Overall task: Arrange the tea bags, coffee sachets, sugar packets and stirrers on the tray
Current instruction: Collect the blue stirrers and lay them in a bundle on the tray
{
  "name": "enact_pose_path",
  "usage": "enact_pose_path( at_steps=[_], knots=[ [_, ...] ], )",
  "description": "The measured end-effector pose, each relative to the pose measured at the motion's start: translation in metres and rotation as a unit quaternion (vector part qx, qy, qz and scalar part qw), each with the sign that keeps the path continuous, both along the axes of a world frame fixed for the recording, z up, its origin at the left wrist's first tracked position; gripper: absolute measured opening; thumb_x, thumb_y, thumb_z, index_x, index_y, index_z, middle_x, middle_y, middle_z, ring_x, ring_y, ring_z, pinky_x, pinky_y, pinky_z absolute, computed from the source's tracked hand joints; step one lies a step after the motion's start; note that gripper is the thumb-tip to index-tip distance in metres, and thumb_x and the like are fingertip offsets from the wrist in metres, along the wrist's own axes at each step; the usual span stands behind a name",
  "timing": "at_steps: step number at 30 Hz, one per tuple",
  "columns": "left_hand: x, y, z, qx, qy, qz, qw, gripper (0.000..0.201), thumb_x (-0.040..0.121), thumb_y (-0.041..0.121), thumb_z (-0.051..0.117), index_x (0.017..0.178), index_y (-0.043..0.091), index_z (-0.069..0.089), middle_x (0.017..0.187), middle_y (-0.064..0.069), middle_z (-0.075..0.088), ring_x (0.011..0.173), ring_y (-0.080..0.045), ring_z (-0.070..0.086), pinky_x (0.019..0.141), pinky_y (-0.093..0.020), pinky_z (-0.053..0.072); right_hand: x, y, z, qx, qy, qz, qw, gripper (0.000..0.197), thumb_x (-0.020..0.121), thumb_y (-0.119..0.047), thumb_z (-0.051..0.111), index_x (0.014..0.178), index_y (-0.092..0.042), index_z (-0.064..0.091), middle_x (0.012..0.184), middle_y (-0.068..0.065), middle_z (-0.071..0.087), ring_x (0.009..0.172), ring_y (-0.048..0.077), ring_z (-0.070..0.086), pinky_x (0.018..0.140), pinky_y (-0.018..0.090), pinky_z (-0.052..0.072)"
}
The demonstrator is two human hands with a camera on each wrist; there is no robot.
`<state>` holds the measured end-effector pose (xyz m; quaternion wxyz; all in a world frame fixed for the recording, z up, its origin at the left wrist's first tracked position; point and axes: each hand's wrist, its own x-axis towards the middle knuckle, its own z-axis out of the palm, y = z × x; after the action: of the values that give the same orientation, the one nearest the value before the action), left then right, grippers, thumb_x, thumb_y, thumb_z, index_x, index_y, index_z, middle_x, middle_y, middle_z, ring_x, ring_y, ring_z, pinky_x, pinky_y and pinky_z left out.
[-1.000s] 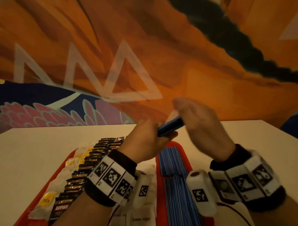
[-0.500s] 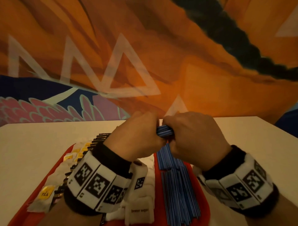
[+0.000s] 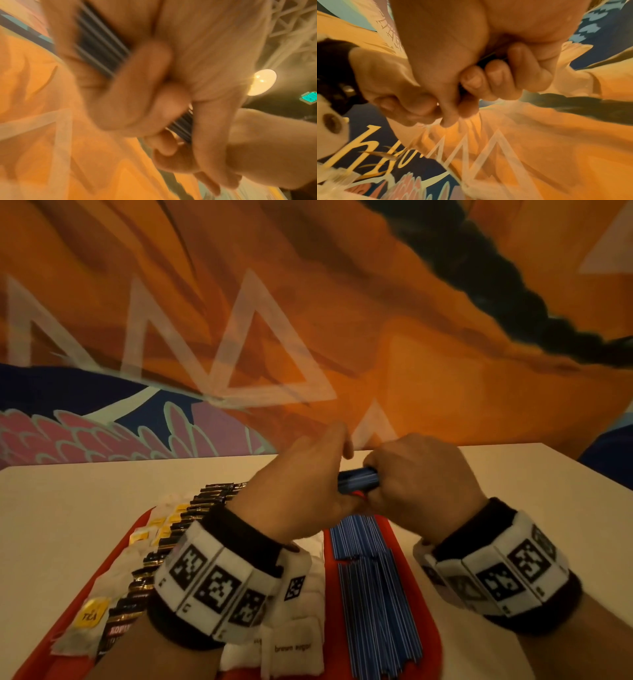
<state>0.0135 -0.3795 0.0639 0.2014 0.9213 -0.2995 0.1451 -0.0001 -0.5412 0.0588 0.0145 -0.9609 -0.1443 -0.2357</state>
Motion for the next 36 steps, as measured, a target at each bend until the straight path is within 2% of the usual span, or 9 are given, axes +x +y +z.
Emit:
enact_pose_path(
  at_steps=[3, 7, 12, 17, 19, 21, 25, 27, 36],
  knots=[
    [0.002, 0.008, 0.009, -0.144, 0.002, -0.093, 0.985, 0.042, 0.07, 0.051, 0.074, 0.104, 0.028, 0.063, 0.091, 0.012, 0.068, 0.075, -0.003, 0.065, 0.063, -0.016, 0.052, 0.01, -0.018, 0.004, 0.042, -0.038, -0.053, 0.997, 0.026, 0.088, -0.042, 0.055, 0.083, -0.018, 0.066, 0.071, 0.004, 0.056, 0.07, 0.032, 0.056, 0.054, 0.031, 0.028],
    [0.009, 0.003, 0.003, -0.384, 0.07, -0.171, 0.905, 0.026, 0.08, 0.03, 0.066, 0.102, 0.016, 0.071, 0.093, -0.002, 0.074, 0.079, -0.018, 0.073, 0.065, -0.025, 0.06, 0.013, -0.026, 0.008, 0.081, -0.06, -0.072, 0.992, 0.027, 0.093, -0.043, 0.055, 0.073, -0.025, 0.058, 0.065, -0.001, 0.049, 0.061, 0.024, 0.047, 0.047, 0.028, 0.02],
    [0.014, -0.014, -0.012, -0.447, 0.086, -0.17, 0.874, 0.019, 0.079, 0.024, 0.07, 0.095, 0.017, 0.074, 0.095, -0.006, 0.076, 0.088, -0.023, 0.074, 0.074, -0.035, 0.062, 0.008, -0.02, 0.011, 0.068, -0.071, -0.078, 0.992, 0.027, 0.094, -0.047, 0.054, 0.088, -0.024, 0.067, 0.07, -0.001, 0.055, 0.065, 0.022, 0.053, 0.054, 0.029, 0.037],
    [0.02, -0.005, -0.009, -0.491, 0.093, -0.16, 0.851, 0.018, 0.075, 0.023, 0.072, 0.089, 0.011, 0.075, 0.091, -0.009, 0.076, 0.088, -0.026, 0.074, 0.075, -0.034, 0.062, 0.012, -0.028, 0.011, 0.113, -0.088, 0.101, 0.984, 0.042, 0.08, -0.064, 0.057, 0.1, -0.029, 0.071, 0.078, -0.009, 0.068, 0.065, 0.011, 0.06, 0.062, 0.035, 0.055],
    [0.02, -0.001, -0.007, -0.514, 0.102, -0.16, 0.837, 0.019, 0.074, 0.02, 0.072, 0.088, 0.007, 0.074, 0.091, -0.013, 0.075, 0.087, -0.026, 0.074, 0.073, -0.03, 0.061, 0.013, -0.036, 0.018, 0.166, -0.054, 0.172, 0.969, 0.054, 0.073, -0.069, 0.059, 0.113, -0.033, 0.066, 0.092, -0.019, 0.067, 0.076, -0.002, 0.063, 0.068, 0.016, 0.054],
    [0.022, 0.003, -0.005, -0.528, 0.107, -0.162, 0.827, 0.02, 0.073, 0.02, 0.072, 0.087, 0.006, 0.074, 0.092, -0.018, 0.074, 0.089, -0.03, 0.074, 0.075, -0.034, 0.062, 0.014, -0.039, 0.023, 0.28, -0.057, 0.213, 0.934, 0.052, 0.078, -0.069, 0.056, 0.117, -0.036, 0.06, 0.104, -0.024, 0.063, 0.093, -0.009, 0.063, 0.078, 0.011, 0.052],
    [0.022, 0.002, -0.006, -0.518, 0.103, -0.174, 0.831, 0.018, 0.072, 0.023, 0.073, 0.084, 0.009, 0.074, 0.087, -0.009, 0.075, 0.087, -0.027, 0.074, 0.073, -0.034, 0.062, 0.017, -0.025, 0.019, 0.598, -0.025, 0.25, 0.761, 0.052, 0.092, -0.063, 0.036, 0.104, -0.024, 0.067, 0.111, -0.004, 0.072, 0.107, 0.01, 0.067, 0.095, 0.038, 0.053],
    [0.019, -0.004, -0.008, -0.491, 0.09, -0.172, 0.849, 0.016, 0.075, 0.022, 0.07, 0.085, 0.01, 0.071, 0.081, -0.001, 0.074, 0.082, -0.021, 0.074, 0.068, -0.027, 0.061, 0.014, -0.011, 0.014, 0.647, 0.016, 0.262, 0.715, 0.053, 0.093, -0.056, 0.034, 0.104, -0.017, 0.068, 0.109, 0.0, 0.074, 0.105, 0.015, 0.069, 0.095, 0.037, 0.053],
    [0.015, -0.015, -0.015, -0.519, 0.035, -0.062, 0.852, 0.047, 0.09, 0.044, 0.056, 0.084, -0.001, 0.068, 0.063, -0.006, 0.063, 0.048, -0.018, 0.059, 0.039, -0.029, 0.043, 0.007, 0.007, 0.006, 0.498, -0.045, 0.325, 0.803, 0.025, 0.091, -0.038, 0.062, 0.105, -0.019, 0.068, 0.102, -0.005, 0.073, 0.098, 0.01, 0.07, 0.085, 0.03, 0.058]
  ],
)
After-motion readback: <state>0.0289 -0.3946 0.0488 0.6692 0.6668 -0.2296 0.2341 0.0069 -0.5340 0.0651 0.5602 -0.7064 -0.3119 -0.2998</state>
